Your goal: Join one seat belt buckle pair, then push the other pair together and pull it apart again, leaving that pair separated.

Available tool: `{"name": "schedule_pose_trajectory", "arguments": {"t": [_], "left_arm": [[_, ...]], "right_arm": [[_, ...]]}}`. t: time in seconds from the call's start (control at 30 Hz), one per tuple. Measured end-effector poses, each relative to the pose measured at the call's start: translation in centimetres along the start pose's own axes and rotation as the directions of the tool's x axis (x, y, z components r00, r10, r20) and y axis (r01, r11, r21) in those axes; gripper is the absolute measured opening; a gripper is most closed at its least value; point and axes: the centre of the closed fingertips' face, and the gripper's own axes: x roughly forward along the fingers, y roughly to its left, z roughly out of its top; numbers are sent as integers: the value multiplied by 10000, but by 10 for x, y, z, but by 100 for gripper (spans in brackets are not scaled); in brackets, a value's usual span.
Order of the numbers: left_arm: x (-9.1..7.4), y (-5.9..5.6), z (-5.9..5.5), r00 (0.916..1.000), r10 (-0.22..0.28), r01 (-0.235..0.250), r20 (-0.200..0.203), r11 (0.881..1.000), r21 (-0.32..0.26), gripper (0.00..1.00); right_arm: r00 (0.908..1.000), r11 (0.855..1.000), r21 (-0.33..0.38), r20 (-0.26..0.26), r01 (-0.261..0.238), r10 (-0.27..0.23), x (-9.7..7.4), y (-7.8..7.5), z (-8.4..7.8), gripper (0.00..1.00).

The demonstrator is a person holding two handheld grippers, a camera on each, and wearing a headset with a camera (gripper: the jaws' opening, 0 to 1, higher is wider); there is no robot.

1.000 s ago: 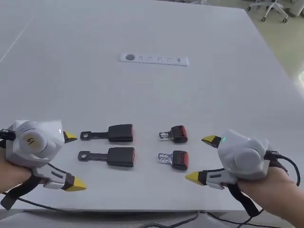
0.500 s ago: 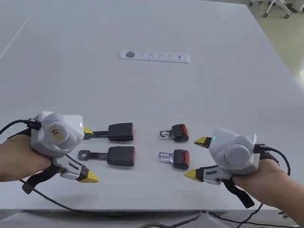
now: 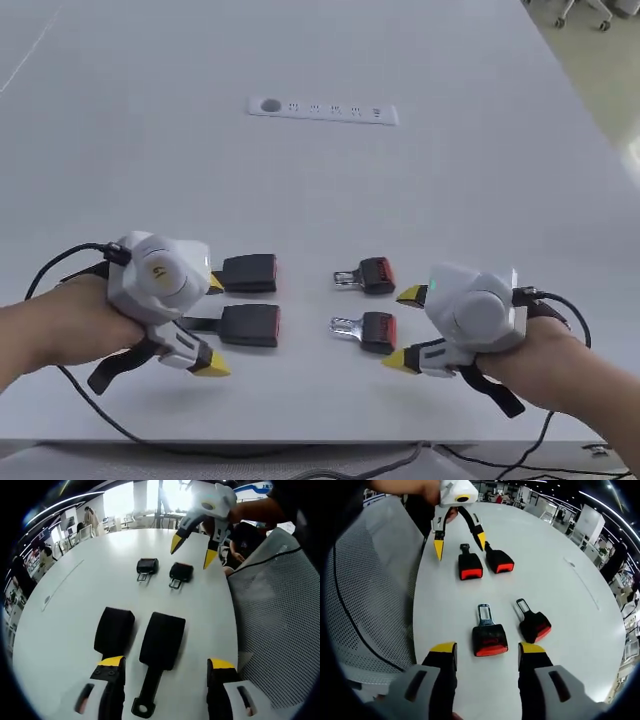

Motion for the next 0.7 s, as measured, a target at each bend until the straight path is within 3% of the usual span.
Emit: {"name": "schedule_pose_trajectory", "arguments": {"t": [0.7], "left_arm": [[22, 5, 0, 9975, -617, 624, -347, 9978, 207, 51]], "right_arm": [[9948, 9959, -32, -475, -902, 899, 18, -2, -8, 40]]}}
